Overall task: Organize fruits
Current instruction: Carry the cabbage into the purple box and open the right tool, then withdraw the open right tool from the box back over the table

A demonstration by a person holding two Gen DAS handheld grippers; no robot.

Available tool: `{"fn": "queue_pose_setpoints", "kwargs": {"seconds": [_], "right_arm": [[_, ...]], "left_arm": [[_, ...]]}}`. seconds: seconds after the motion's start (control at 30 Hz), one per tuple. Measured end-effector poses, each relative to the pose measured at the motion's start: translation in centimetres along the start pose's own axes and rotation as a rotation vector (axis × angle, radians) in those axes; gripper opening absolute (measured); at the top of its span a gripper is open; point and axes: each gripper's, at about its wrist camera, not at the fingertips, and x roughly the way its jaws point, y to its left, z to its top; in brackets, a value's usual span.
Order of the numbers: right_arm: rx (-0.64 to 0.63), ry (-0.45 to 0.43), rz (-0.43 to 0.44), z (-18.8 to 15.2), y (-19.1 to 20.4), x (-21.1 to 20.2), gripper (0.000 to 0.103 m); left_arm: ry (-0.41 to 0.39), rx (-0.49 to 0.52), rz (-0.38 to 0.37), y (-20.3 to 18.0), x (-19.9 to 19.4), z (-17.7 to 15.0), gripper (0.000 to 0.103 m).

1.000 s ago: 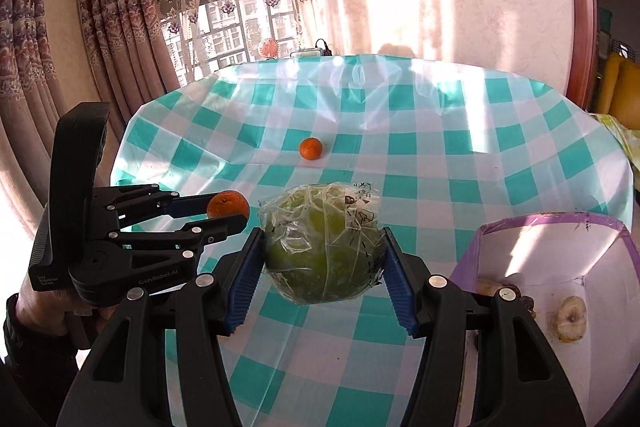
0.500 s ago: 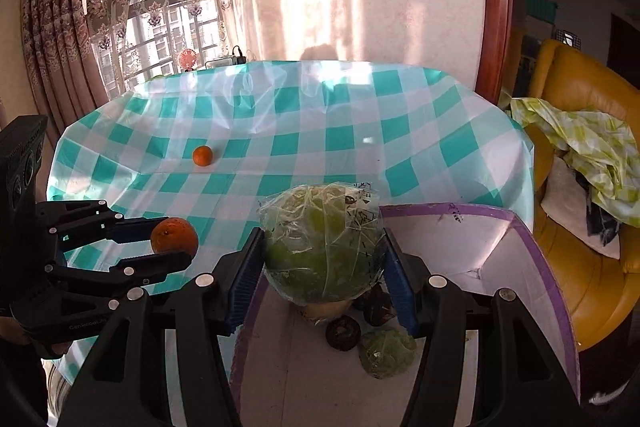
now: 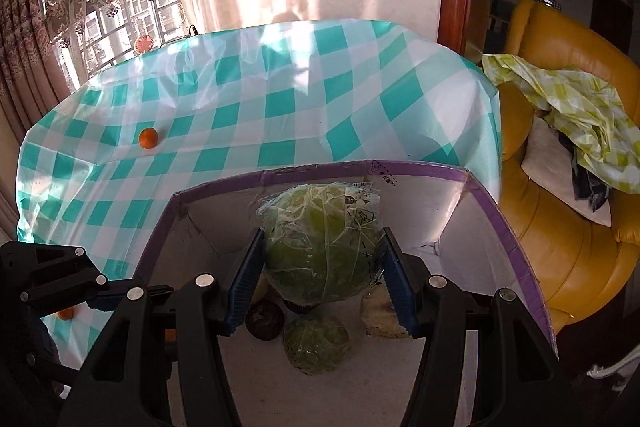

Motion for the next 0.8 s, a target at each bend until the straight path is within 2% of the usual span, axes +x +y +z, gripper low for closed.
{"fn": "queue_pose_setpoints", "kwargs": {"seconds": [0.1, 0.3, 0.43, 0.6, 0.63, 0.73, 0.8], "right_arm": [[0.009, 0.030, 0.010, -0.4, -0.6, 1.0, 0.056], [0.005, 0.078, 0.019, -0.8, -1.3, 2.4, 0.056], [0.005, 0.102, 0.044, -1.1, -1.3, 3.2, 0.056], [-0.034, 0.116, 0.051, -1.2, -0.2, 3.7, 0.056], [-0.034, 0.113, 0.050, -1.1, -0.1, 3.7, 0.056], [-0.034, 0.109, 0.039, -1.1, -0.1, 3.6, 0.057], [-0.037, 0.108, 0.037, -1.1, -0.2, 3.6, 0.057]], "left_arm": [[0.030, 0.024, 0.049, -0.8, 0.7, 0.3, 0.035], [0.118, 0.087, 0.053, -2.3, 2.5, 0.5, 0.035], [0.141, 0.122, 0.106, -2.9, 3.3, 0.4, 0.037], [0.139, 0.139, 0.118, -3.2, 3.4, 0.1, 0.037], [0.136, 0.137, 0.112, -3.2, 3.3, 0.1, 0.039], [0.123, 0.138, 0.105, -3.3, 3.1, 0.0, 0.059], [0.122, 0.148, 0.107, -3.5, 3.1, -0.1, 0.060]]}}
